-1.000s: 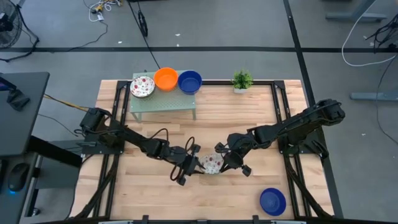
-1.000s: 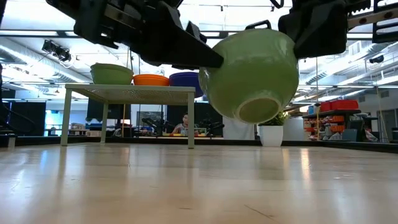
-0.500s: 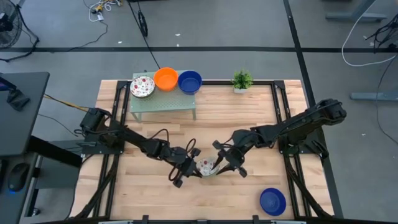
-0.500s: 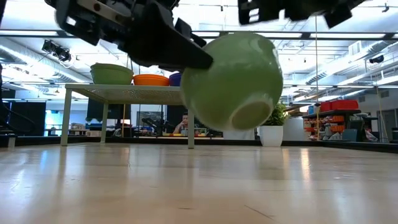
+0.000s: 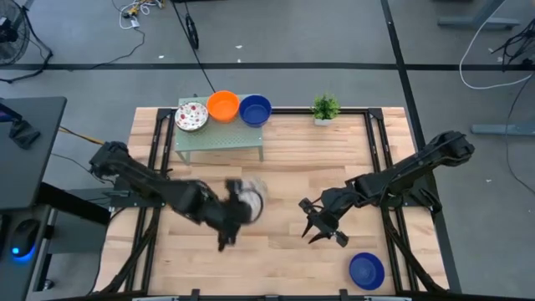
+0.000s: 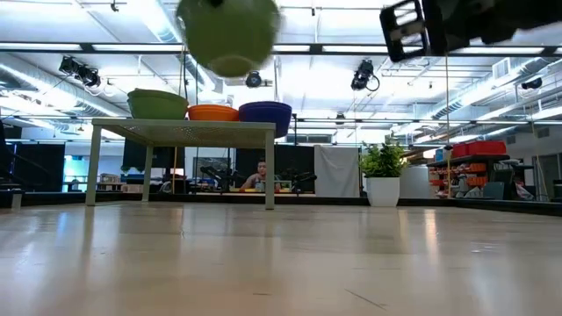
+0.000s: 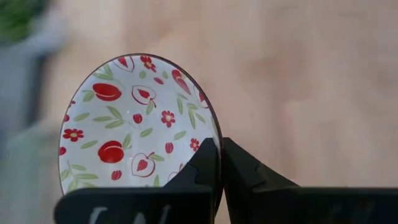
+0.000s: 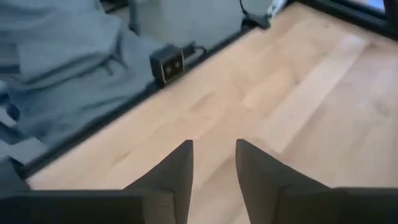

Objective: Pick & Place Mini bowls
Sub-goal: Stack the white patterned bowl on top of the other white patterned bowls on the shelf

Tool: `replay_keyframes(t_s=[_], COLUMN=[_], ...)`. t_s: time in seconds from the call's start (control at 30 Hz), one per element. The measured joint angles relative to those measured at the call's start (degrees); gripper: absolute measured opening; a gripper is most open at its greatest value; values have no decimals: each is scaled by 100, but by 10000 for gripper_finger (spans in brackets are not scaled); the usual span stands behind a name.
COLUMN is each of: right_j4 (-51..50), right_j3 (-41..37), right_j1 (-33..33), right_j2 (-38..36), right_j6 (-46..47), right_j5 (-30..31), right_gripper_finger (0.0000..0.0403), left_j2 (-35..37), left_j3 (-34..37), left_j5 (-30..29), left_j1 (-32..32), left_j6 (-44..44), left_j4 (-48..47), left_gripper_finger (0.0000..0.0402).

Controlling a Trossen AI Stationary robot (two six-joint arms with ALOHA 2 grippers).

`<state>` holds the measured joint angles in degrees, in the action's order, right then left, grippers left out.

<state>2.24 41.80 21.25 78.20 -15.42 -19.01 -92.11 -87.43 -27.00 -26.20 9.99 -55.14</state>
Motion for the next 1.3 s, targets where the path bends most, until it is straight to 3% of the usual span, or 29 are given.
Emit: replay_keyframes(t_s=[0.17,0.3,0.6,0.73,1.03,1.3], right_j4=[509,584,594,595,592,591], right_j3=[-317,-356,-357,-357,-357,-357], right_j1=[23,21,18,18,18,18], right_j2=[3,3,3,3,3,3], right_j6=[2,-2,-15,-24,-7,-7], right_j5=[232,290,314,315,313,313], right_gripper_finger=[109,102,100,100,100,100], left_j2=[284,771,1272,1247,1223,1064], left_j3=[-1069,-1155,-1155,-1155,-1149,-1145], left_j5=[-800,-1100,-1196,-766,-572,-379], left_j1=[590,1483,3326,3874,4401,4479], left_j6=[902,1213,662,381,322,371], left_j4=[-2363,-3072,-3066,-3008,-2893,-2869], left_gripper_finger=[11,11,11,12,11,10])
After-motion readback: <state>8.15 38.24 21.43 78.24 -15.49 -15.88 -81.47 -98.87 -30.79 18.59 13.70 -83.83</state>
